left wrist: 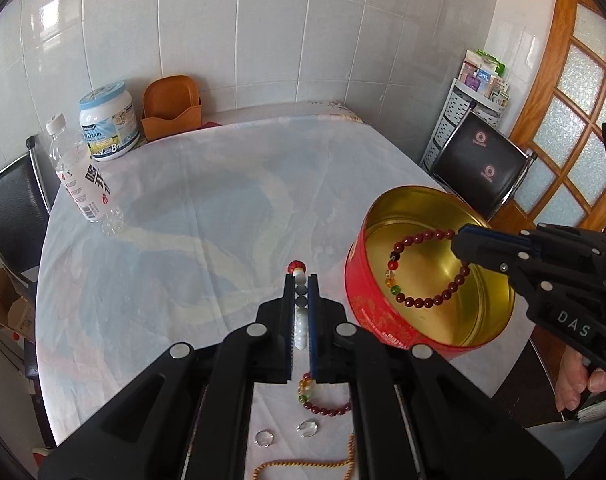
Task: Organize jewelry
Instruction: 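Lift both bracelets and carry them over the red tin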
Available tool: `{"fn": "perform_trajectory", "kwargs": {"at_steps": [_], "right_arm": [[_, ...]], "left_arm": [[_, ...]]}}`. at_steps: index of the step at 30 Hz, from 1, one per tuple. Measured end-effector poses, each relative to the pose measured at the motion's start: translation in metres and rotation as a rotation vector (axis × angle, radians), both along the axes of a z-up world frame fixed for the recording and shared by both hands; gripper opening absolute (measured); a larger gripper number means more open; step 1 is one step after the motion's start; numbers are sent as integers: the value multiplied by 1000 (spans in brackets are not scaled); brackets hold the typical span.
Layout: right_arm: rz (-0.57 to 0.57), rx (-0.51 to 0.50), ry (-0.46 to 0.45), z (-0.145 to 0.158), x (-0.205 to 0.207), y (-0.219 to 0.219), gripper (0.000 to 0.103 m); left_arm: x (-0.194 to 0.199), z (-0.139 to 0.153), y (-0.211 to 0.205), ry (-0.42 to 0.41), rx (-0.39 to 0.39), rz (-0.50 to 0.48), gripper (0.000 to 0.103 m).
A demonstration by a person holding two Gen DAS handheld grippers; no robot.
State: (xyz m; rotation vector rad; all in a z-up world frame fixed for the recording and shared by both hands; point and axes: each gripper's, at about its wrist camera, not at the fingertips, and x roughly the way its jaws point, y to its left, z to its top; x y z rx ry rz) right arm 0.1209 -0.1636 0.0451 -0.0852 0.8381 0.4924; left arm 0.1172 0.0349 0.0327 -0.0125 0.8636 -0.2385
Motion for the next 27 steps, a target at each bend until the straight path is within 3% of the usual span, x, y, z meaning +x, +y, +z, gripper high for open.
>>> {"fn": "perform_trajectory", "kwargs": {"at_steps": [8,15,18,20,27], "right_arm": [[42,-10,-34,8,25,-113,8],[68,-2,54,-12,58,-152,8],[44,-25,112,-34,73,-153,8],[16,-17,198,-50,85,-154,8],[74,-71,456,-110,110,-145,8]], "left_arm": [[11,15,-105,-25,11,85,6],[34,-3,-148,76,15,53,6],[58,-27,-155,145,36,5,6],[75,-44,-159,203,44,-19,6],[100,-106,-176,384,67,-132,6]]}}
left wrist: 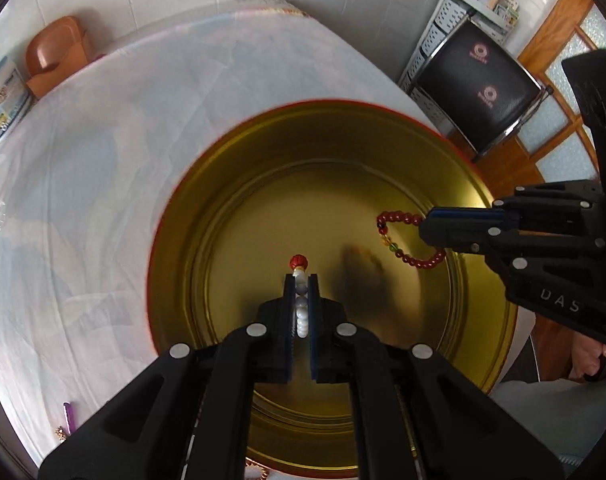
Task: Organize jewelry
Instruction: 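Lift both bracelets and carry them over the red tin, then lower bracelets into the tin and open both grippers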
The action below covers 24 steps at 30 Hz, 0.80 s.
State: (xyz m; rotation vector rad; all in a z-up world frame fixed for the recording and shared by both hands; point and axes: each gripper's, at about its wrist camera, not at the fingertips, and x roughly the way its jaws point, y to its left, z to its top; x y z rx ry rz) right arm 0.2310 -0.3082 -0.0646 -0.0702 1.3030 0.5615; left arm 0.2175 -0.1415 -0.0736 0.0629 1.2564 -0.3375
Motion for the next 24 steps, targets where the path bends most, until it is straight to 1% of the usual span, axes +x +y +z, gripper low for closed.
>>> {"fn": "perform_trajectory", "kwargs": {"at_steps": [1,3,4,6,9,13,20,24], "right_arm": [[27,-8,26,-6,-1,4,8],[94,-42,42,-15,-6,12,8],[125,-51,46,-18,-10,15,8],[151,-54,52,-22,-13,17,8],[136,-61,71,-29,-10,15,8],[100,-63,92,-35,-4,7,8],[98,-63,96,-40,-7,4,8],[97,-63,91,-39,2,6,8]], "left_arm": [[0,-6,-3,17,10,-21,6],[-1,-15,-9,46,23,-54,6],[0,-19,-12,58,26,-62,6],[2,-26,-14,77,29,-64,6],[5,-33,-13,103,29,-54,6],[5,-36,-11,119,34,-47,6],[5,-37,-13,122,36,-42,6],[6,-34,-12,115,40,-49,6]]}}
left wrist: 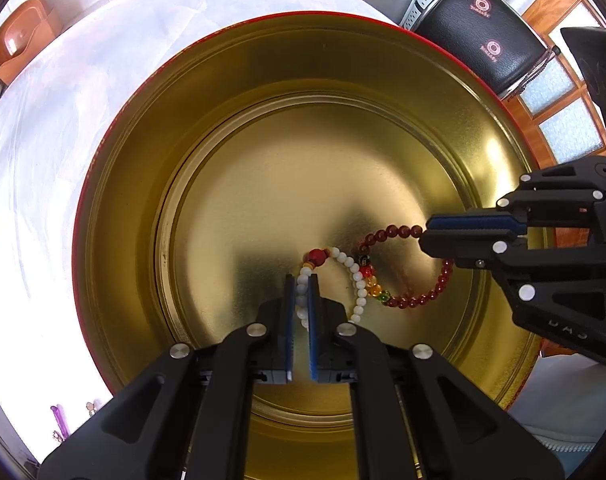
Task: Organize jewelry
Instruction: 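Lower bracelets into the tin and open both grippers, then withdraw both tools from the tin back over the table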
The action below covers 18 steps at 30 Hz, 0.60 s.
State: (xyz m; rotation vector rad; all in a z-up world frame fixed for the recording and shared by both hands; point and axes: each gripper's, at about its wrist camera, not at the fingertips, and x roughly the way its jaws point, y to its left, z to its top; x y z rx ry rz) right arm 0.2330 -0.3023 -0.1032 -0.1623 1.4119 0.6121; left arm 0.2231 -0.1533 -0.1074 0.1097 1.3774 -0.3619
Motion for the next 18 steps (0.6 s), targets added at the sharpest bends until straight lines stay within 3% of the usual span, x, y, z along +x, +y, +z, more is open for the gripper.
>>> {"fn": "perform_trajectory", "kwargs": {"at_steps": [2,3,4,5,6,7,18], "right_arm": [[-3,-5,-15,4,-2,2,9],[-2,-6,-20,5,-2,2,19],[3,-8,-24,6,-4,4,45],[10,-9,-40,9,-5,5,59],[16,-11,-70,13,-8,5,76],[25,-9,-99,17,-11,6,78],[51,-17,-160,37,-34,10,80]], "left_arm": [[0,1,-1,-7,7,-2,6],[0,2,-1,-20,19,-5,7],[0,3,-4,-31,41,-10,13],[0,6,-5,-35,66,-12,22],[2,8,-4,-36,91,-10,50],[3,11,-3,-47,111,-2,67],[-12,40,10,-130,115,54,67]]}}
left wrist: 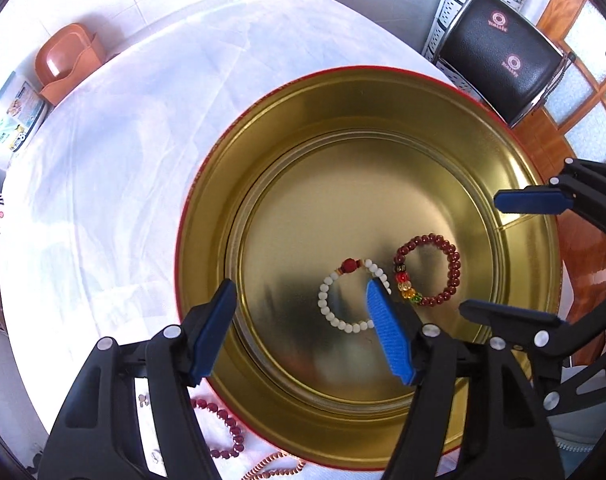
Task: Organize jewelry
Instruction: 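Withdraw both tools from the tin back over the table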
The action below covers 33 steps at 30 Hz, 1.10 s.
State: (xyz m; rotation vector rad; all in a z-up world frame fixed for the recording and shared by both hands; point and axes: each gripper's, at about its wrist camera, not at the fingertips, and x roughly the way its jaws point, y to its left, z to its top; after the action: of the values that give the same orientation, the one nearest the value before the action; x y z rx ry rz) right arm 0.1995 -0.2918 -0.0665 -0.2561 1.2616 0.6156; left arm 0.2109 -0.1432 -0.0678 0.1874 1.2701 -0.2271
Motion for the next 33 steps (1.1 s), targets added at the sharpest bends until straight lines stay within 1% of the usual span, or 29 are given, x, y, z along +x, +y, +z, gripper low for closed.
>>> {"fn": "perform_trajectory", "kwargs": {"at_steps": [2,3,4,7,9,13,17,19,21,23,25,27,29,32,33], "right_arm": [[-3,11,-30,7,-6,-2,83],[-6,22,-50,12,-9,-4,86],[-8,34,-72,18,-13,-6,91],[-13,94,-140,35,-24,-11,93],[-3,130,-163,41,-28,-10,94],[61,203,-175,50,-44,-1,94],[142,250,-150,58,-61,24,94],[179,255,-145,62,-70,42,94],[209,247,-151,67,-82,66,94],[225,237,-160,68,-90,88,94],[228,222,-172,67,-96,112,94],[214,203,-183,64,-102,139,94],[166,171,-177,58,-103,169,94],[91,164,-142,42,-105,208,94],[71,141,-127,34,-106,220,94]], "left_arm": [[-5,7,3,-12,-14,28,67],[-8,11,7,-20,-25,47,67],[-12,16,11,-30,-35,68,67],[-29,27,28,-62,-50,144,68],[-44,34,39,-80,-42,204,69],[-84,44,71,-91,12,333,69],[-129,46,114,-72,40,454,72],[-149,45,137,-69,41,508,72],[-162,42,162,-64,21,542,72],[-172,38,184,-68,8,545,72],[-173,31,206,-73,7,521,72],[-169,23,226,-74,-6,457,72],[-162,13,245,-67,-9,384,72],[-152,-3,271,-64,-16,271,72],[-148,-9,277,-60,-5,240,72]]}}
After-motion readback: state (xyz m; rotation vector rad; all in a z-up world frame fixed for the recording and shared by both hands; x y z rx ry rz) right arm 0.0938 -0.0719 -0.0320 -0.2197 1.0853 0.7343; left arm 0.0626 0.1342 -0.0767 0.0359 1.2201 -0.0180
